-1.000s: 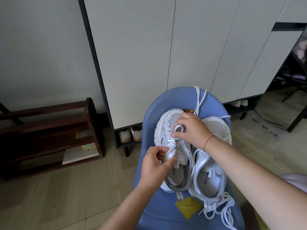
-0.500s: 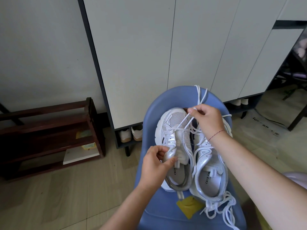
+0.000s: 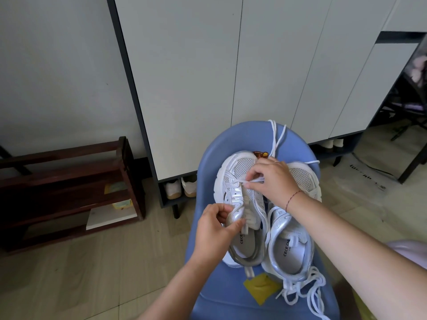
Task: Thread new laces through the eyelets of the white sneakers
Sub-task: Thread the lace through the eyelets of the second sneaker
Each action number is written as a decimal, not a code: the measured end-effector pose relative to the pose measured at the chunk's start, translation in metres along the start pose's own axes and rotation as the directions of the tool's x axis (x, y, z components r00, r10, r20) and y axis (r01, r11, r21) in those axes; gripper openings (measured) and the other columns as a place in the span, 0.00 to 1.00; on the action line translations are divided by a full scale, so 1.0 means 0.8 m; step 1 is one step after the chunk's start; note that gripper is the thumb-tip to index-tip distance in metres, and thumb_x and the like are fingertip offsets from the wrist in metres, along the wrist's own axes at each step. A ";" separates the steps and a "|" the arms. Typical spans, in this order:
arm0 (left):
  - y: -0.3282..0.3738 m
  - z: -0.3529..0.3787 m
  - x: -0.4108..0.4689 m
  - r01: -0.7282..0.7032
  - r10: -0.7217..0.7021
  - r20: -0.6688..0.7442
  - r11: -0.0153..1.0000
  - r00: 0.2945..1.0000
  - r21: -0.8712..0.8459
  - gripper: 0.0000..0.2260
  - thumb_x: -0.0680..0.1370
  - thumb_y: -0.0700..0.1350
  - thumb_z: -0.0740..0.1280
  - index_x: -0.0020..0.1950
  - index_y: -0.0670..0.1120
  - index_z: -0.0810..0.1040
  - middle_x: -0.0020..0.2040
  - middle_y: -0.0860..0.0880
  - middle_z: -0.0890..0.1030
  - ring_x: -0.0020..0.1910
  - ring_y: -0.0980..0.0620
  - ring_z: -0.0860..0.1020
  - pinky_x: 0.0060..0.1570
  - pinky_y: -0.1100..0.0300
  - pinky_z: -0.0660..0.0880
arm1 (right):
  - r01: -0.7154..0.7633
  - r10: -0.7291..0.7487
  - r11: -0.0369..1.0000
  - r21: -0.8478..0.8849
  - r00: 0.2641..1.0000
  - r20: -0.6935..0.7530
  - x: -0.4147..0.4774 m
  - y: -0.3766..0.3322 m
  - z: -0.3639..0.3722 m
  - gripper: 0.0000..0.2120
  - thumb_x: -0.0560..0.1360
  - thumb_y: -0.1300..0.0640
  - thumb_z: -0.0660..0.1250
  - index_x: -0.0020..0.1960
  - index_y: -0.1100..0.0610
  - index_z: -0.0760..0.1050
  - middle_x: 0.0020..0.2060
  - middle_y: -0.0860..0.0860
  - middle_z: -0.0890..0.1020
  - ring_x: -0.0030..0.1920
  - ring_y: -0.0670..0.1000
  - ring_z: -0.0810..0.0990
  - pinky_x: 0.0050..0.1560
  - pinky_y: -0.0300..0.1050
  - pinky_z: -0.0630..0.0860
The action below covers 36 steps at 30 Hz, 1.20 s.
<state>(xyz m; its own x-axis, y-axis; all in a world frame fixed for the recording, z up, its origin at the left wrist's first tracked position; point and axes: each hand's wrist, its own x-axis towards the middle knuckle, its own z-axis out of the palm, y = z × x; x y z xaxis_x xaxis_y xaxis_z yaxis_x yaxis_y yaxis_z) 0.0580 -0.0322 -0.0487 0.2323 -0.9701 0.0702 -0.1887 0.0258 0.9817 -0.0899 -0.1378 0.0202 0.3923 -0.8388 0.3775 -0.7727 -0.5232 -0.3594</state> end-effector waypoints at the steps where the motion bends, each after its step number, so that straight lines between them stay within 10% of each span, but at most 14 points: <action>1: 0.000 0.000 0.000 -0.003 0.003 -0.001 1.000 1.000 0.003 0.12 0.69 0.43 0.77 0.46 0.51 0.77 0.46 0.47 0.79 0.38 0.60 0.74 0.39 0.69 0.73 | -0.015 0.015 1.000 0.001 1.000 0.019 -0.002 0.000 0.001 0.07 0.65 0.52 0.77 0.39 0.50 0.79 0.35 0.38 0.71 0.46 0.48 0.72 0.53 0.48 0.66; 18: 0.001 0.001 -0.001 -0.013 0.014 -0.014 1.000 1.000 0.020 0.11 0.69 0.42 0.77 0.47 0.49 0.77 0.47 0.47 0.79 0.38 0.60 0.74 0.40 0.70 0.73 | 0.045 -0.106 0.922 -0.386 0.985 -0.138 0.000 -0.006 0.007 0.03 0.64 0.54 0.67 0.33 0.53 0.74 0.33 0.48 0.76 0.38 0.54 0.76 0.42 0.46 0.57; 26: 0.002 -0.002 0.000 -0.019 0.019 -0.004 1.000 1.000 0.006 0.11 0.70 0.42 0.77 0.46 0.49 0.77 0.46 0.47 0.78 0.37 0.62 0.73 0.39 0.71 0.72 | -0.430 0.413 0.902 0.024 0.848 -0.331 0.013 0.027 -0.022 0.05 0.71 0.57 0.66 0.43 0.58 0.79 0.44 0.55 0.80 0.53 0.59 0.75 0.53 0.52 0.69; 36: 0.000 0.004 0.002 -0.004 0.004 -0.005 1.000 1.000 0.014 0.11 0.69 0.42 0.77 0.45 0.51 0.76 0.45 0.48 0.78 0.36 0.61 0.73 0.38 0.70 0.72 | 0.019 -0.019 1.000 0.024 1.000 -0.016 0.001 -0.004 -0.009 0.14 0.66 0.44 0.73 0.47 0.50 0.77 0.46 0.44 0.72 0.52 0.45 0.68 0.51 0.41 0.57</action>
<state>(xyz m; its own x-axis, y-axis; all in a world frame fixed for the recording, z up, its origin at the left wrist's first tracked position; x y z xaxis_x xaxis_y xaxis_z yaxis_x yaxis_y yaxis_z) 0.0556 -0.0341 -0.0488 0.2358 -0.9689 0.0752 -0.2035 0.0265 0.9787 -0.0908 -0.1355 0.0274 0.3984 -0.8263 0.3980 -0.7529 -0.5425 -0.3726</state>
